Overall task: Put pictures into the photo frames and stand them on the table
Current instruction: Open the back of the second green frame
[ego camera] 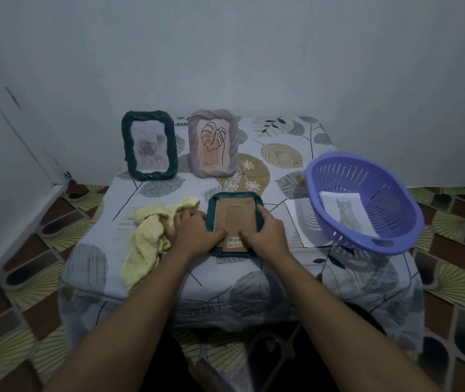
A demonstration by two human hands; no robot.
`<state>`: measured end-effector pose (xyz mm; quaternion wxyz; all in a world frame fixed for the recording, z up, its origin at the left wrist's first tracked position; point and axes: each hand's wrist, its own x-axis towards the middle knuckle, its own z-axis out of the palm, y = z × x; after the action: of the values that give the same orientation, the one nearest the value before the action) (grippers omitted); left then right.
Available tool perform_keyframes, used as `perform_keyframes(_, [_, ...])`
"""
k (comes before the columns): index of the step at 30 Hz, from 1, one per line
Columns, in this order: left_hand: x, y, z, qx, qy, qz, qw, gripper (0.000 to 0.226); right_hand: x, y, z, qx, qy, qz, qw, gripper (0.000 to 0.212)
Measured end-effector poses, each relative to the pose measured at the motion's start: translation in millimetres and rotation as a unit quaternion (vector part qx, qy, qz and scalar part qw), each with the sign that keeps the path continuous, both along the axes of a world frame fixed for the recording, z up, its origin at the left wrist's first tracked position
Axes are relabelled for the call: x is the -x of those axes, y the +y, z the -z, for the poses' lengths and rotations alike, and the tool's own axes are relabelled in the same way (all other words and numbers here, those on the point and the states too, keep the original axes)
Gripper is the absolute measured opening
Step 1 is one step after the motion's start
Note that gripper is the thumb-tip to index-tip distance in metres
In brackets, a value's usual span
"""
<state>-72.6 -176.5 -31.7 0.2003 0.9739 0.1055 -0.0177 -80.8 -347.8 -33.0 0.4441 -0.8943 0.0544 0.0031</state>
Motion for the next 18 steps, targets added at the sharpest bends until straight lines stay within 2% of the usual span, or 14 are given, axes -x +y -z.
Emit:
perform_keyframes(3, [2,9,2,-0.028,-0.008,-0.003,1.0,0.067,-1,4,1,0.07,-0.001,-0.03,0.997,0.073])
perform_keyframes(9, [10,4,2,-0.117,-0.039,0.015,0.992,0.065,-3,4,1,0.152,0.006,-0.046,0.987,0.082])
perform_keyframes(15, [15,-6,-1,-0.068,-0.025,0.024,0.997,0.05,0,-4,1,0.178,0.006,-0.041,0.983,0.085])
perform_keyframes(18, [15,-8,3,-0.028,-0.033,0.027,0.999,0.056,1,-10,4,0.198,0.005,-0.049,0.979,0.092])
